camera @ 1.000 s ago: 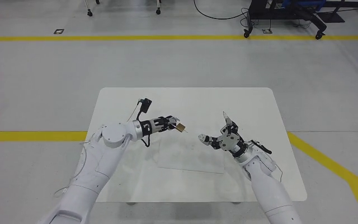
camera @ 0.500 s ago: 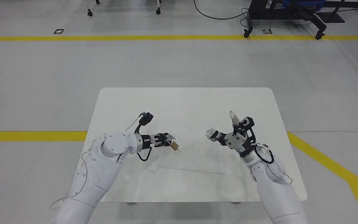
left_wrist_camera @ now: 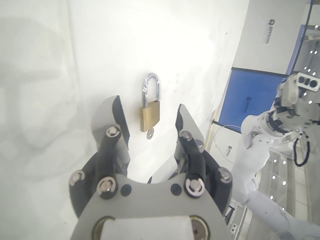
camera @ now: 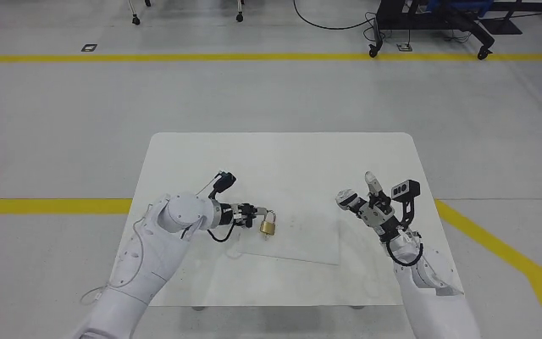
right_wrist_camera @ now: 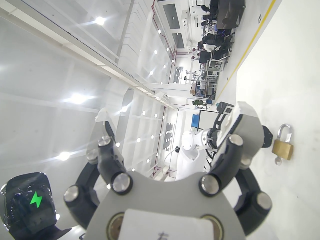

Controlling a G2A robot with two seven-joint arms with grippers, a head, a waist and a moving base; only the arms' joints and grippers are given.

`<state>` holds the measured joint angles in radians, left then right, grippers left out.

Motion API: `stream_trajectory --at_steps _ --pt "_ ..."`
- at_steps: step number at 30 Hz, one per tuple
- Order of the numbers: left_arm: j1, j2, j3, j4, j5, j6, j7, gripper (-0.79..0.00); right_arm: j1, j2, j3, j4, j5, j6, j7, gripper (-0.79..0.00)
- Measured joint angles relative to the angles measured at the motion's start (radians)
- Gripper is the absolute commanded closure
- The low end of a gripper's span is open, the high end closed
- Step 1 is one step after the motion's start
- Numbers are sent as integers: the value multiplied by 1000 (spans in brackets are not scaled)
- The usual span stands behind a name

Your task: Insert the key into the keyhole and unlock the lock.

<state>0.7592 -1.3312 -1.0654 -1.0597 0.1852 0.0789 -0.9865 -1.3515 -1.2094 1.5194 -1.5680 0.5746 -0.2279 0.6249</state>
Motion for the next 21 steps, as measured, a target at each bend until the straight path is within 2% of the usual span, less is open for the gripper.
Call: stream_trajectory --at_steps 7,9,11,13,15,17,19,21 --pt "50 37 -135 -102 -52 -11 3 -785 0 0 0 0 0 0 0 -785" --pt "64 45 -172 -132 -43 -32 56 -785 0 0 0 0 0 0 0 -785" --pt "80 52 -192 -165 18 -61 155 -785 0 0 0 -2 -3 -2 -3 -785" --pt "99 57 -193 -197 109 -87 266 -785 -1 5 6 -23 -57 -49 -51 -785" --pt "116 60 -193 -222 188 -106 364 -785 -12 10 18 -57 -184 -131 -116 -785" --pt "136 63 -194 -240 267 -117 458 -785 -35 14 55 -92 -417 -195 -224 -785" --pt "147 66 -193 -248 339 -124 538 -785 -57 16 80 -138 -638 -197 -334 -785" --pt "151 67 -193 -248 387 -132 597 -785 -71 16 94 -173 -783 -188 -408 -785"
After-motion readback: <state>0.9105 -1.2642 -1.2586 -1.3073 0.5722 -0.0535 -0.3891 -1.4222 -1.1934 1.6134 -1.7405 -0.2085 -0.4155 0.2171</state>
